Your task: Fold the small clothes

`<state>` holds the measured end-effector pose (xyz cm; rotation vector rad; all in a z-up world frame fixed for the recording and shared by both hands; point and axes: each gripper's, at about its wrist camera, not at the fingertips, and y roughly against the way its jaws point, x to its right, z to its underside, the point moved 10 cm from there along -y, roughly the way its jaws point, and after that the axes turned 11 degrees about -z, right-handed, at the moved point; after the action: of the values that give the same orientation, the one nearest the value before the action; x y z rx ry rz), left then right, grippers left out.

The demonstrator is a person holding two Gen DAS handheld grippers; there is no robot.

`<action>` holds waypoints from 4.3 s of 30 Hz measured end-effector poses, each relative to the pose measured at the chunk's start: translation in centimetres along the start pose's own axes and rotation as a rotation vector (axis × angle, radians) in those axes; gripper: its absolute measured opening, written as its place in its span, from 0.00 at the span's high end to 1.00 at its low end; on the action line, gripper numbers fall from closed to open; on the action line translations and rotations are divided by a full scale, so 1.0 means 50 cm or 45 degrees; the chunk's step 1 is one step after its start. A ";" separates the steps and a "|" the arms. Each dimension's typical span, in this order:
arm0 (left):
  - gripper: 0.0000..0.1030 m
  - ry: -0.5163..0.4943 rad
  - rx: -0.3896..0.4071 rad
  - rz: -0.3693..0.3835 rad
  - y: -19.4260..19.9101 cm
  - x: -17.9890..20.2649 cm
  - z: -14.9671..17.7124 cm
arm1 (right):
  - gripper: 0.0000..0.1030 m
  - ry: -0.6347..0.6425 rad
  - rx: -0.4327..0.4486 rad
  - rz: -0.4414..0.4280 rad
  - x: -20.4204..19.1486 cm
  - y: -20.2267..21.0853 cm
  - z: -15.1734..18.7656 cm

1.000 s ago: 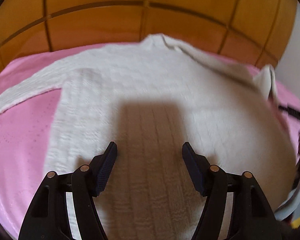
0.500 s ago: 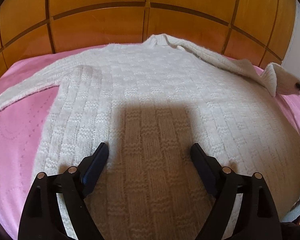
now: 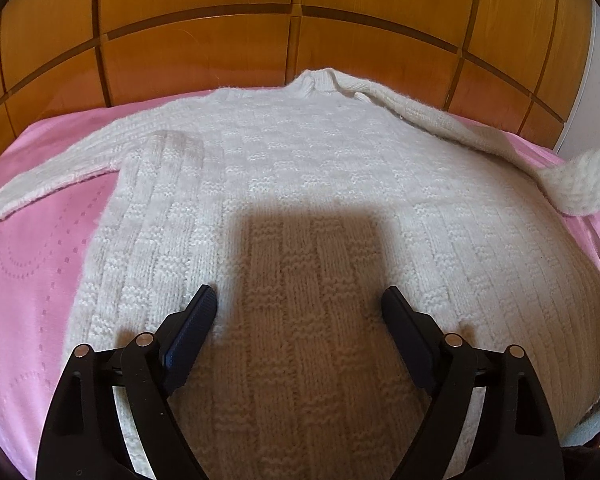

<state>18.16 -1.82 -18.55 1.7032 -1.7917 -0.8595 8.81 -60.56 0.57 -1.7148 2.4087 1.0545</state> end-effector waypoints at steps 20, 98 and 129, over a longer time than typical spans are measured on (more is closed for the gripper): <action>0.16 -0.004 0.006 -0.020 -0.007 0.004 -0.002 | 0.33 0.647 -0.351 -0.194 -0.233 -0.163 0.321; 0.12 0.189 -0.062 -0.041 0.066 -0.108 0.019 | 0.21 -0.158 -0.510 -0.416 -0.081 -0.221 0.274; 0.95 0.348 -0.273 0.170 0.204 -0.229 0.216 | 0.88 0.317 -0.947 -0.779 -0.335 -0.001 0.613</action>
<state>4.20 10.69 -17.48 1.4681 -1.5512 -0.6964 4.41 -30.70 -17.04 -2.6705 1.4118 1.8021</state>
